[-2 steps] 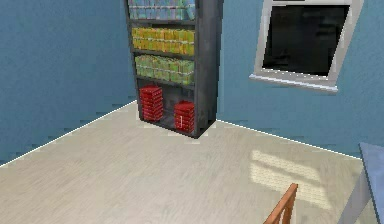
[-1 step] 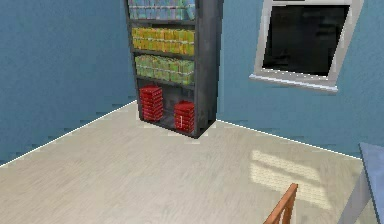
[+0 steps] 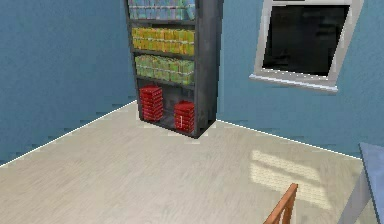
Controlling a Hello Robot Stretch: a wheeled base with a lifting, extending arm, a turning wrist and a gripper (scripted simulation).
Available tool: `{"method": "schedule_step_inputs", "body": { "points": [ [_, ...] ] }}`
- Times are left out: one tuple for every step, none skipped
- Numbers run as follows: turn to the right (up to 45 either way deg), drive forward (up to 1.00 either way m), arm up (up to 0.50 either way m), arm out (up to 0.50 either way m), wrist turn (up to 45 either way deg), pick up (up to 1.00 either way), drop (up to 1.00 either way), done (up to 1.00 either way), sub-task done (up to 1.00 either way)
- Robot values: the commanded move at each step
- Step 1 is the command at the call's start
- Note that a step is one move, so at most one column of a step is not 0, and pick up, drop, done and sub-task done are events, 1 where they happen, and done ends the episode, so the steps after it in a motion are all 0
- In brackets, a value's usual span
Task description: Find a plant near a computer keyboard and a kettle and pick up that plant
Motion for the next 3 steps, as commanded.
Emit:
{"method": "schedule_step_inputs", "body": {
  "points": [
    [0.0,0.00,0.00,0.00,45.0,0.00,0.00,0.00,0.00],
    [0.0,0.00,0.00,0.00,27.0,0.00,0.00,0.00,0.00],
    [0.0,0.00,-0.30,0.00,0.0,0.00,0.00,0.00,0.00]
  ]
}}
